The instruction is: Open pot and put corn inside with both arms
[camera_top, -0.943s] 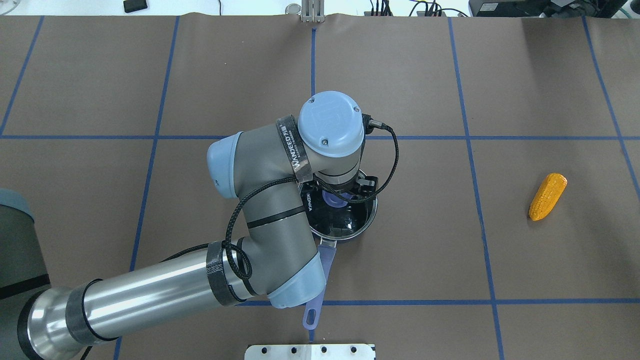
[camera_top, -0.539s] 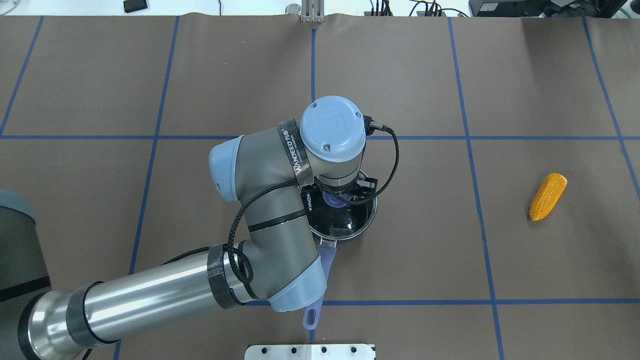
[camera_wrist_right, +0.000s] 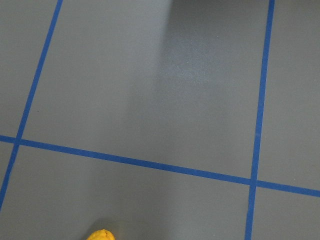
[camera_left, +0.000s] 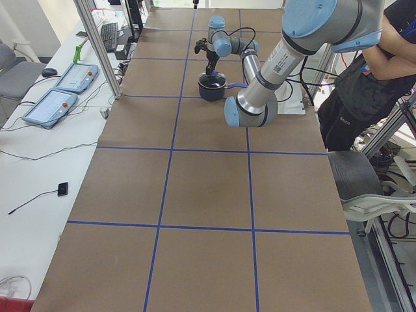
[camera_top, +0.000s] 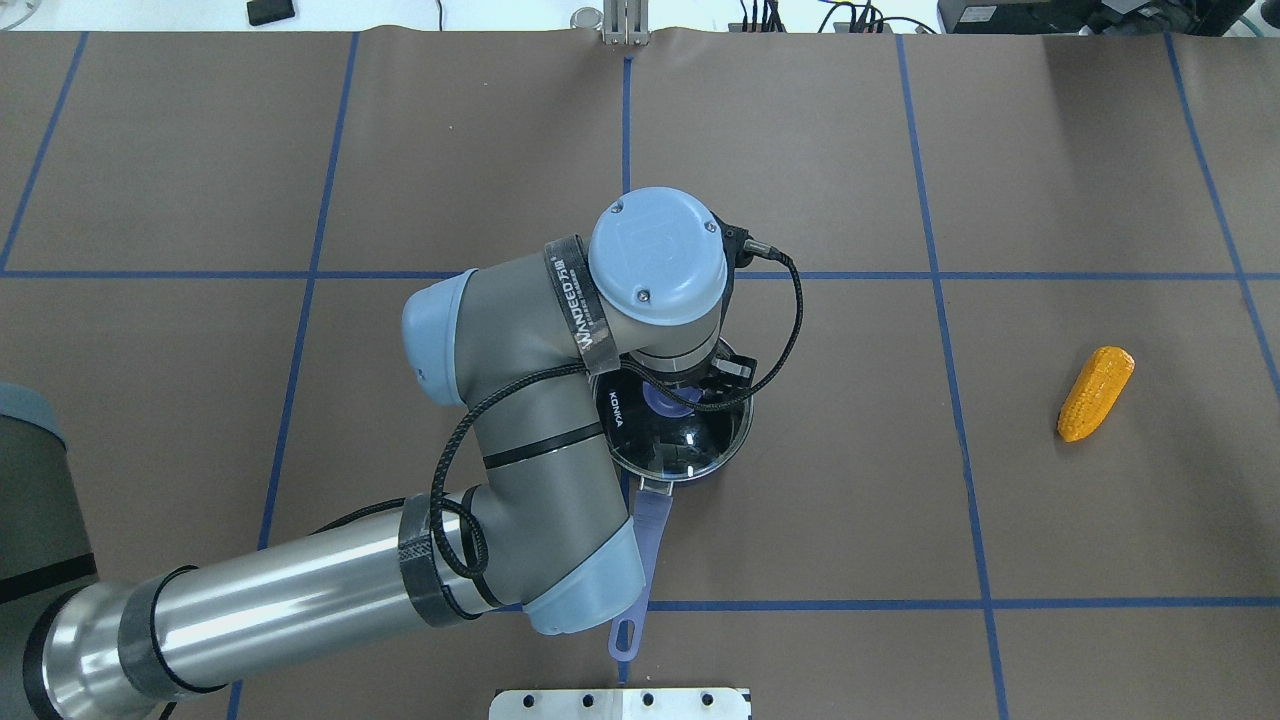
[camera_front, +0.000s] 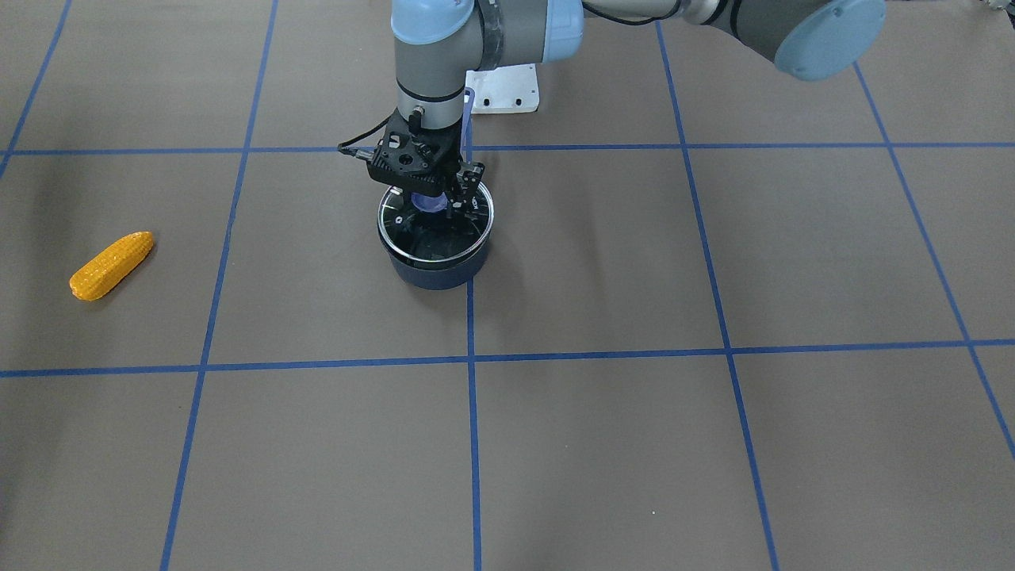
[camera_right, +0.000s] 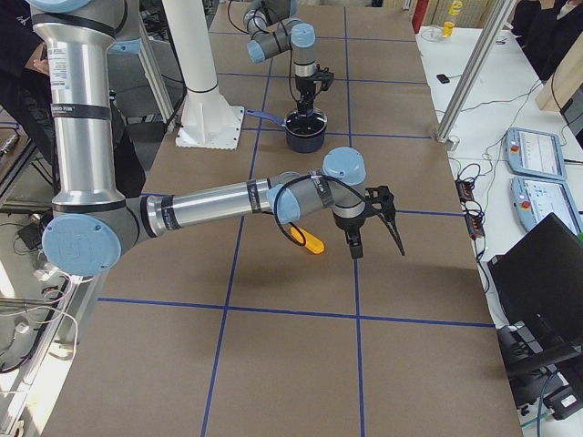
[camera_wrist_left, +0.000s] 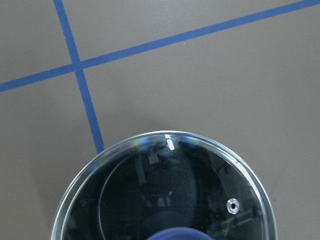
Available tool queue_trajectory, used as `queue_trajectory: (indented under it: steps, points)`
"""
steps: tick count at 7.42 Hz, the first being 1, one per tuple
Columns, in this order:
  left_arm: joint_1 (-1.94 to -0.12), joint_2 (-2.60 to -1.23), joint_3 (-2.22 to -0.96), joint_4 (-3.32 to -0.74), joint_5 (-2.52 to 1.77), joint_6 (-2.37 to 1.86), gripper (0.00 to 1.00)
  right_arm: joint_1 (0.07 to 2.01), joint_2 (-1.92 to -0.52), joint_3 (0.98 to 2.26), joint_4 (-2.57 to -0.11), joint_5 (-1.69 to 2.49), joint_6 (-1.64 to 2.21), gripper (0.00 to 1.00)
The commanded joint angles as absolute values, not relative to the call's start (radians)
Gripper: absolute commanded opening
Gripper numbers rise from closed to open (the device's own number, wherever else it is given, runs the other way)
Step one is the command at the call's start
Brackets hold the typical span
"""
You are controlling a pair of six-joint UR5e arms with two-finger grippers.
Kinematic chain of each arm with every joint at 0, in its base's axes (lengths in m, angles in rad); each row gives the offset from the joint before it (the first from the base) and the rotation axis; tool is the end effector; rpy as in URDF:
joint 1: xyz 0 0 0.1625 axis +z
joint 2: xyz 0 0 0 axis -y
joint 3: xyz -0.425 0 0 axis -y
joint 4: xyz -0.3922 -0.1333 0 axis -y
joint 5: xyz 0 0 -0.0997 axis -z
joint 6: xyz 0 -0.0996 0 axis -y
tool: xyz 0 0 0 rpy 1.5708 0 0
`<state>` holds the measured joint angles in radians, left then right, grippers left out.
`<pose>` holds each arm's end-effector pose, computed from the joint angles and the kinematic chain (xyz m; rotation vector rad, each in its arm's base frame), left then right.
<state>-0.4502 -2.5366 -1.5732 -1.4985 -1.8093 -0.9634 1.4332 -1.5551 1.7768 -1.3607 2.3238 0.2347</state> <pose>0.5912 -0.4077 0.0637 0.2585 0.8840 0.2528 -0.0054 -0.5144 0.5255 0.2666 -0.8036 -0.0713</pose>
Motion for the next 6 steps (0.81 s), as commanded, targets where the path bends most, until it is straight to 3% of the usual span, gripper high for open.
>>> queue_trajectory:
  steps: [1, 3, 6]
  points:
    - [-0.46, -2.469, -1.726, -1.412, -1.816, -0.872, 0.0, 1.433, -1.554, 1.778, -1.361, 2.324, 0.236, 1.0]
    - [-0.544, -2.313, -1.878, -1.365, -1.834, -0.717, 0.0, 1.433, -1.554, 1.776, -1.361, 2.325, 0.236, 1.0]
    - [-0.75, -2.035, -1.982, -1.391, -1.978, -0.348, 0.0, 1.428, -1.554, 1.778, -1.361, 2.326, 0.238, 1.0]
